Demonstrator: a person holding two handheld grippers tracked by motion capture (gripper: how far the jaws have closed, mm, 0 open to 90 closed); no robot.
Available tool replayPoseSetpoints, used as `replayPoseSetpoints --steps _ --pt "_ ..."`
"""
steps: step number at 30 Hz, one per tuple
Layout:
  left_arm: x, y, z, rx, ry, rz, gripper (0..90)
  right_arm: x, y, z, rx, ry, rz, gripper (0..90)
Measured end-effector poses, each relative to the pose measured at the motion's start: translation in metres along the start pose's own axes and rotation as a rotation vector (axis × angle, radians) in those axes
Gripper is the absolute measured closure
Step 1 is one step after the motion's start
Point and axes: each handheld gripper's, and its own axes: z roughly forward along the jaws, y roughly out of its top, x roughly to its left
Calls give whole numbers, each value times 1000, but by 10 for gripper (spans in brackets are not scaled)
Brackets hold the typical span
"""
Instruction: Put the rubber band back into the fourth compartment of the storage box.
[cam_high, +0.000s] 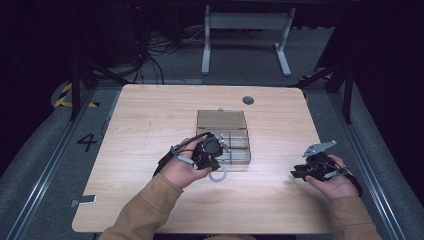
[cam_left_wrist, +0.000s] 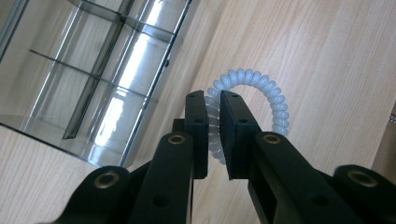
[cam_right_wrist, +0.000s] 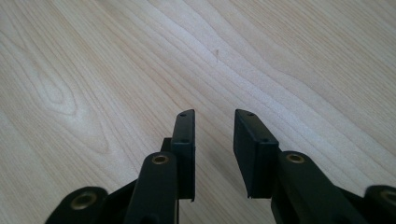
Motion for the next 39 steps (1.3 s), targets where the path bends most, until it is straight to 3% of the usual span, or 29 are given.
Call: replayPoseSetpoints --steps 8,14,22,39 --pt "19 -8 -9 -15 -3 -47 823 0 2 3 6 0 0 701" --pt "29 -10 -16 -15 22 -68 823 0 3 4 6 2 -4 701" --pt "38 -10 -18 -22 42 -86 823 0 3 3 3 3 -4 700" --pt "71 -6 -18 -43 60 -167 823 -1 3 2 -6 0 -3 700"
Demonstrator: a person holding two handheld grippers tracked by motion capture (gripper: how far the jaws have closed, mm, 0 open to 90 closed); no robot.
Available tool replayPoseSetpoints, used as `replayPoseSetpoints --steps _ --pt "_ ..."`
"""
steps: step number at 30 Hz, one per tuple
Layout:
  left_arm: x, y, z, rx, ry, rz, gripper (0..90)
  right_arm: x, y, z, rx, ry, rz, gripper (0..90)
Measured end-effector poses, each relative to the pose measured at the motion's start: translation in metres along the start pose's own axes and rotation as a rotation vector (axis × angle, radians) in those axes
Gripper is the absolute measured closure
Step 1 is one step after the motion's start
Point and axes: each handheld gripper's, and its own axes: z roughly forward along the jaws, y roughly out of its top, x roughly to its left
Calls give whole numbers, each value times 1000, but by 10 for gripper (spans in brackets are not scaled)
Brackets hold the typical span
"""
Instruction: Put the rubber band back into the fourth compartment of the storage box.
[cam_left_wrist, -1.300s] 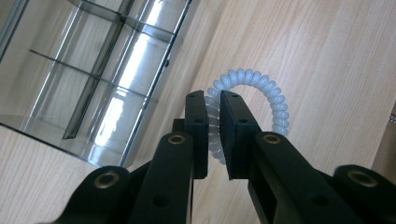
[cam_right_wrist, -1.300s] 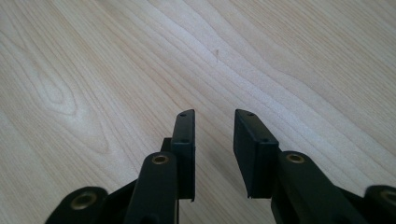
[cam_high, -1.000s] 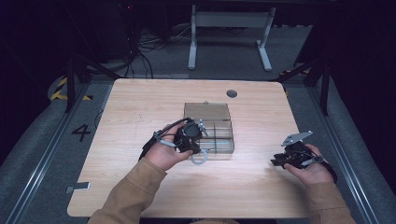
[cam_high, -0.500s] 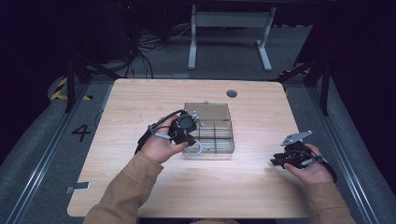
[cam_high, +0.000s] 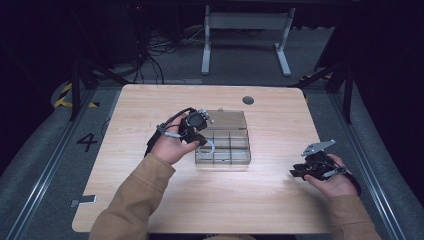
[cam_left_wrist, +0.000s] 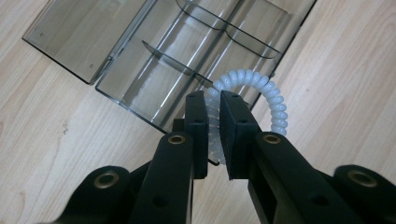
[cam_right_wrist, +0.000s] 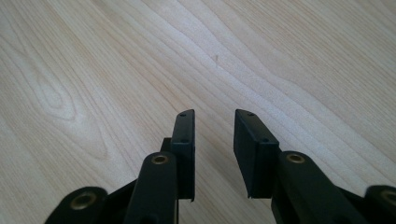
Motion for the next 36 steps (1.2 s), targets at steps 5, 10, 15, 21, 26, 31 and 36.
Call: replayPoseSetpoints --steps 5,10,15,21,26,31,36 --pt "5 3 5 3 24 -13 823 0 0 0 0 1 2 699" --pt "11 4 10 3 21 -25 823 0 0 0 0 1 -2 698" --pt "14 6 15 0 16 -41 823 0 0 0 -1 1 -1 698" --pt "16 7 21 12 13 -43 823 0 0 0 2 3 -2 696" --pt "16 6 33 50 16 -30 823 0 0 0 2 1 -1 697" --pt "17 7 40 61 15 -30 823 1 0 1 4 1 -3 695" --pt "17 6 45 75 9 -27 823 1 0 1 3 1 -4 693"
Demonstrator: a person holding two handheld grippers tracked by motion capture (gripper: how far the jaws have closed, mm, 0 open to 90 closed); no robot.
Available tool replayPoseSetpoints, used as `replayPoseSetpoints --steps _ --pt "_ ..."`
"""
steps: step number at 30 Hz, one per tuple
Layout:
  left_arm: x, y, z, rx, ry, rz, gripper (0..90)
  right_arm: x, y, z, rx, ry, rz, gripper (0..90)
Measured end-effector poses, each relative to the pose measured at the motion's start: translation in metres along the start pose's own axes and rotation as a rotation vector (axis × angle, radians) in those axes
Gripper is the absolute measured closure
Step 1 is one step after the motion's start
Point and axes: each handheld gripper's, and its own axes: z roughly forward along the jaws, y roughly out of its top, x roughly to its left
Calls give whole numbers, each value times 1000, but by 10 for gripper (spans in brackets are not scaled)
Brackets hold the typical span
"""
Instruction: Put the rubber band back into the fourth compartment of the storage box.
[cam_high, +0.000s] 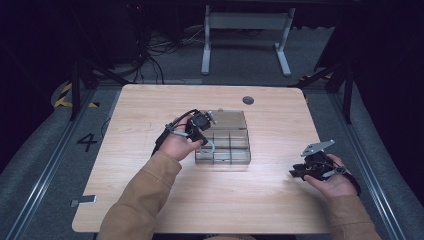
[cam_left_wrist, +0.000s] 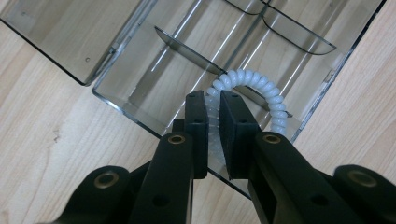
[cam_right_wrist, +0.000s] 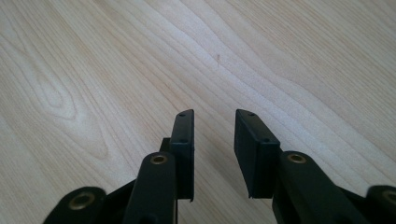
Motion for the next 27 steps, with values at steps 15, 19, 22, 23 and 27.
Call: replayPoseSetpoints --steps 15,19,22,23,27 --pt "-5 1 12 51 26 28 823 0 0 0 2 1 -1 692" --pt "-4 2 15 57 24 25 823 0 0 0 1 1 -1 691" --pt "-4 1 16 60 25 21 822 0 0 0 0 2 0 691" --pt "-4 1 17 63 23 21 822 0 -1 0 0 1 1 691" --pt "-4 1 19 80 21 25 822 0 -1 0 0 3 0 691"
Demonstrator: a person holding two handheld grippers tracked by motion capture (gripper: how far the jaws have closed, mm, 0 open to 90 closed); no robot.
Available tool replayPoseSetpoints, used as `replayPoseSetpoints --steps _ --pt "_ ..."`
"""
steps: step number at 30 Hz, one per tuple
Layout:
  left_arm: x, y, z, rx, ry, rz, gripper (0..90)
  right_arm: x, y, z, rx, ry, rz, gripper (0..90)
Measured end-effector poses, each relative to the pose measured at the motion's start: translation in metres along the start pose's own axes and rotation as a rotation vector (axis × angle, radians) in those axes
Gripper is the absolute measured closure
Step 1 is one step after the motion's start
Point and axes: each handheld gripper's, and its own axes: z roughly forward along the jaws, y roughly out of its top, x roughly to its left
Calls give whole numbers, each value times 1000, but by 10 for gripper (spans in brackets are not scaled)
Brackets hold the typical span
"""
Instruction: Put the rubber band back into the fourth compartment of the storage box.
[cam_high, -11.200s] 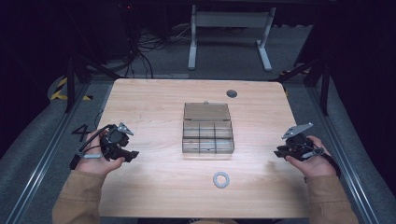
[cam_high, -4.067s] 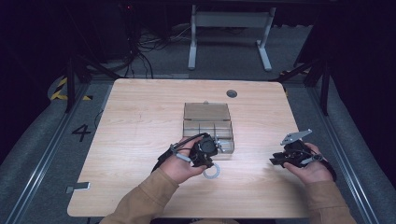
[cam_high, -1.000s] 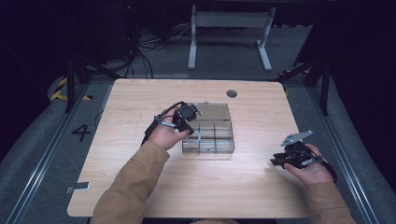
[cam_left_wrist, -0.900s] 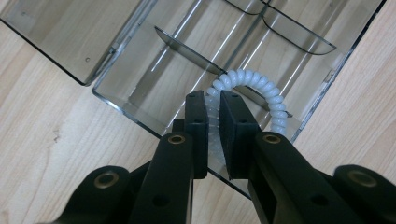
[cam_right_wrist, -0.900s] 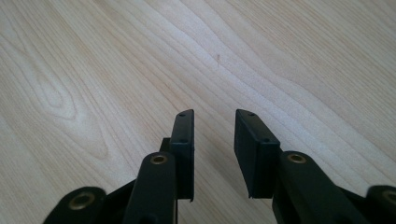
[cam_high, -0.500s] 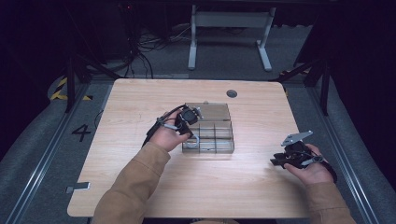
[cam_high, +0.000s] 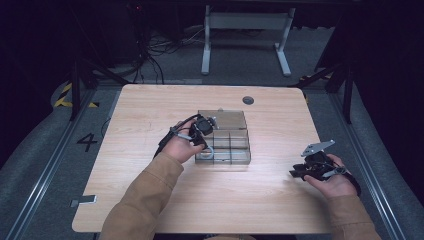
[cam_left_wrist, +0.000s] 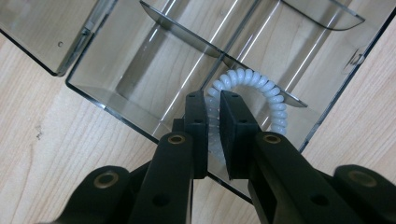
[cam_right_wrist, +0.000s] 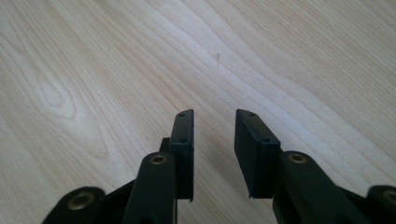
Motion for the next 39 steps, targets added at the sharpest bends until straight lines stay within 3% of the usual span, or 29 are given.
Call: replayPoseSetpoints --steps 23,27,36,39 --pt "0 0 7 22 -4 -1 817 0 0 0 -4 1 1 684" --pt "1 0 5 0 -9 -13 689 -1 0 0 -6 -1 -2 682" --pt "1 -1 2 -15 -21 -13 670 0 -1 0 -3 0 4 680" --pt "1 -4 -6 -30 -29 -18 657 -1 1 1 -5 2 -5 678"
